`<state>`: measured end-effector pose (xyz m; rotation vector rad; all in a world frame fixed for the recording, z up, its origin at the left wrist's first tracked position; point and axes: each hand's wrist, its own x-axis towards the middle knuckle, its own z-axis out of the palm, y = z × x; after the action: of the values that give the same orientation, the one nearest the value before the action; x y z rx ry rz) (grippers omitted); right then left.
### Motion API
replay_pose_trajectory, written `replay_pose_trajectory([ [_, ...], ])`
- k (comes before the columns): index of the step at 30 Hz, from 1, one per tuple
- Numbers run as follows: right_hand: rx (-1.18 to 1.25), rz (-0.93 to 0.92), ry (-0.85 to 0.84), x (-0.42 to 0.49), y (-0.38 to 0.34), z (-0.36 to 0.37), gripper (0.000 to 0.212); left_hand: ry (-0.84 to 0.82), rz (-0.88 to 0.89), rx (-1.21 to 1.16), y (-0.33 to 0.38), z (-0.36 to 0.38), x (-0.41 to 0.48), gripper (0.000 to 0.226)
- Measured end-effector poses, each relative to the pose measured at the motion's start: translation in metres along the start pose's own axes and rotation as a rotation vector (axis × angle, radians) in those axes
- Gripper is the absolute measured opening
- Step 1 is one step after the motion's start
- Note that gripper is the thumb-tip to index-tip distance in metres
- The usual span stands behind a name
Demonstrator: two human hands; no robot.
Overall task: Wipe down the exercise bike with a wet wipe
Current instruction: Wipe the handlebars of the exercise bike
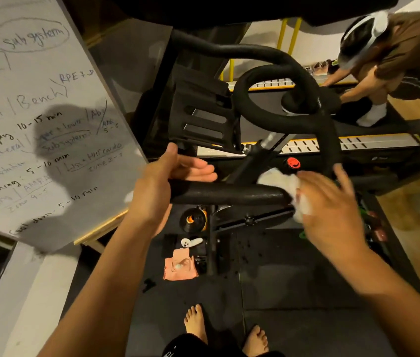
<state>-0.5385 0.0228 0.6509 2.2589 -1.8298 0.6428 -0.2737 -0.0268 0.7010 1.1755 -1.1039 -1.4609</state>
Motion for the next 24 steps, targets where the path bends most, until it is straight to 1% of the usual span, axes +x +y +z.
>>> replay_pose_trajectory([
  [1,-0.053,0.047,0.001,-0.004,0.014,-0.002,0.039,0.000,0.005,0.016,0.000,-0.001,0.000,0.058],
  [3,-0.077,0.134,0.017,-0.007,0.016,0.001,0.044,-0.006,0.003,0.009,-0.002,-0.002,0.001,0.059],
  [5,0.000,0.196,0.130,-0.004,-0.010,0.008,0.036,-0.005,0.006,-0.034,-0.004,-0.003,0.002,0.058],
  [7,0.112,0.150,0.227,0.002,-0.052,0.016,0.024,-0.002,0.018,-0.055,-0.007,-0.005,0.003,0.058],
  [8,0.158,0.117,0.242,0.008,-0.076,0.018,0.024,-0.003,0.023,-0.057,-0.008,-0.006,0.003,0.059],
  [11,0.296,0.075,0.192,0.032,-0.145,0.015,0.037,-0.022,0.026,-0.047,-0.007,-0.006,0.003,0.060],
  [13,0.350,0.053,0.130,0.039,-0.167,0.010,0.040,-0.054,0.023,0.019,-0.007,-0.008,0.000,0.060],
  [14,0.384,0.019,0.117,0.038,-0.166,0.010,0.039,-0.074,0.039,0.086,-0.006,-0.009,-0.001,0.057],
  [15,0.407,-0.032,0.119,0.033,-0.157,0.011,0.038,-0.081,0.083,0.187,-0.006,-0.010,-0.001,0.052],
  [16,0.387,-0.081,0.127,0.025,-0.142,0.013,0.038,-0.071,0.166,0.351,-0.006,-0.012,-0.002,0.044],
  [17,0.328,-0.105,0.142,0.018,-0.123,0.013,0.038,-0.046,0.303,0.597,-0.005,-0.014,-0.002,0.037],
  [18,0.261,-0.090,0.155,0.011,-0.102,0.011,0.038,-0.006,0.485,0.890,-0.004,-0.015,-0.004,0.034],
  [19,0.187,-0.033,0.166,0.006,-0.081,0.010,0.033,0.026,0.678,1.155,-0.005,-0.015,-0.007,0.034],
  [20,0.109,0.042,0.163,0.003,-0.060,0.007,0.027,0.041,0.792,1.345,-0.008,-0.013,-0.012,0.036],
  [21,0.030,0.129,0.150,0.003,-0.040,0.002,0.024,0.049,0.821,1.482,-0.012,-0.009,-0.020,0.039],
  [22,-0.031,0.220,0.129,0.004,-0.023,-0.003,0.025,0.055,0.786,1.593,-0.016,-0.002,-0.030,0.044],
  [23,-0.065,0.304,0.102,0.006,-0.012,-0.007,0.026,0.063,0.722,1.691,-0.025,0.003,-0.038,0.054],
  [24,-0.075,0.353,0.080,0.008,-0.010,-0.010,0.023,0.075,0.641,1.771,-0.031,0.010,-0.047,0.067],
])
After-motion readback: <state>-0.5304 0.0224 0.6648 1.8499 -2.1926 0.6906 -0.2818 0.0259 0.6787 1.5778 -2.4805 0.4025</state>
